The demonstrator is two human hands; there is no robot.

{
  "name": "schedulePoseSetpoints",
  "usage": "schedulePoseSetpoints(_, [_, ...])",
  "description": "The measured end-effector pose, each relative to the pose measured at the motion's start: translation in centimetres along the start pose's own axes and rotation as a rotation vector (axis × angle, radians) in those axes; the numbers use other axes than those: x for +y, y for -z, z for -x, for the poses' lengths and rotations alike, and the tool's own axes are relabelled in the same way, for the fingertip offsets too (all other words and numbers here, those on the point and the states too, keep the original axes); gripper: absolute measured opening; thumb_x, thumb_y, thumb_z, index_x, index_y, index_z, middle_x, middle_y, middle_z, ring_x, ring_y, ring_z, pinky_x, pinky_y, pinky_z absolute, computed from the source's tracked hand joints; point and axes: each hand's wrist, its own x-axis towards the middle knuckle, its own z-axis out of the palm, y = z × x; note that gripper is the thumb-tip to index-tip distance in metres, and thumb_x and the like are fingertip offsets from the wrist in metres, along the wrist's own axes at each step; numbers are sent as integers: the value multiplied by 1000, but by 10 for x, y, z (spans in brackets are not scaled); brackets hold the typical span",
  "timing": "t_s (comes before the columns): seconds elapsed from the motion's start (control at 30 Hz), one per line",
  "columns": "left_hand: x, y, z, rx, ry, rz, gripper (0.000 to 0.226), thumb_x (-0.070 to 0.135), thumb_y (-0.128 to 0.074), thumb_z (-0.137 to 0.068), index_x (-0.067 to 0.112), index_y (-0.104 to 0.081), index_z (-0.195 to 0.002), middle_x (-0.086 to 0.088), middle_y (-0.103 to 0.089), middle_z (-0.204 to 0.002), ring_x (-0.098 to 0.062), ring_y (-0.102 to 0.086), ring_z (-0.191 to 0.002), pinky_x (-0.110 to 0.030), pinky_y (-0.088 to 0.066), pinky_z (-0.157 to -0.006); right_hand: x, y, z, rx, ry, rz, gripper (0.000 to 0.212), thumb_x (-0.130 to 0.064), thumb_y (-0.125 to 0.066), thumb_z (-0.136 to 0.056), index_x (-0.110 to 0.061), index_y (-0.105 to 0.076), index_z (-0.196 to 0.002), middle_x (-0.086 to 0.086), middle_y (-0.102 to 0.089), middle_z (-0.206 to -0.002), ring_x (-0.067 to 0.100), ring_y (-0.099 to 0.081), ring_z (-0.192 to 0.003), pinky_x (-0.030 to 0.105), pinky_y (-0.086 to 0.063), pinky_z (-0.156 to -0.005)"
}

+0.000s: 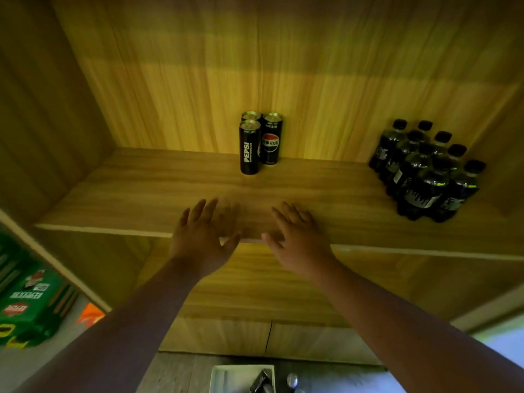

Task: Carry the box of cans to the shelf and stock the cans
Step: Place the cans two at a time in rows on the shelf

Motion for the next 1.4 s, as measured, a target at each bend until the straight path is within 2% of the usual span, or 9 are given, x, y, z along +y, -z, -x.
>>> schedulePoseSetpoints(0.13, [-17, -14, 46, 23, -28, 61, 78, 74, -22, -87, 31, -30, -152, -2, -23, -162, -26, -16, -150, -49, -19, -119, -25, -20, 45, 74, -7, 79, 65, -62, -29, -97, -34, -21, -156, -1, -15, -165, 22, -7, -152, 41, -19, -120])
schedulePoseSetpoints(0.23, [-25, -30, 84, -4, -42, 56, 76, 74, -23, -89, 31, -30, -151, -2, -15, -164, -25, -13, -151, -51, -20, -119, -41, -47, 81, 141, 60, 113, 60, -57, -35, -97, -29, -37, -151, 3, -30, -160, 24, -25, -148, 43, -31, -116])
schedulePoseSetpoints(0.5, [-24, -97, 138, -38, 16, 89, 77, 75, -25, -88, 32, -24, -153, -1, -16, -164, -23, -13, -151, -47, -18, -120, -29, -139, 126, 27, 58, 16, 63, -57, -36, -97, -27, -34, -153, 1, -34, -159, 22, -28, -148, 45, -33, -115])
schedulePoseSetpoints(0.73, [-7, -240, 178, -79, 52, 112, 81, 76, -22, -87, 31, -19, -154, -1, -16, -164, -23, -13, -151, -48, -20, -119, 12, -272, 142, -19, 131, 72, 62, -60, -34, -97, -31, -34, -152, 3, -33, -159, 25, -28, -147, 41, -30, -115])
schedulePoseSetpoints(0.9, [-3, -355, 210, -82, 44, 106, 78, 74, -29, -88, 30, -24, -153, -5, -22, -162, -26, -19, -150, -50, -23, -118, 29, -380, 151, -59, 87, 33, 65, -60, -35, -97, -31, -27, -155, 0, -25, -162, 24, -21, -149, 43, -28, -117])
schedulePoseSetpoints(1.17, [-7, -526, 248, -79, 65, 122, 78, 72, -33, -88, 27, -29, -152, -5, -26, -161, -26, -23, -148, -50, -26, -117, 54, -556, 162, -58, 90, 37, 68, -62, -33, -97, -29, -23, -156, 0, -24, -163, 24, -22, -148, 43, -28, -117])
schedulePoseSetpoints(1.4, [-7, -671, 287, -117, 50, 148, 79, 72, -32, -89, 25, -27, -153, -5, -27, -160, -27, -24, -148, -48, -28, -116, 90, -711, 183, -100, 133, 39, 67, -58, -39, -97, -24, -30, -154, 3, -34, -159, 25, -31, -145, 40, -33, -112])
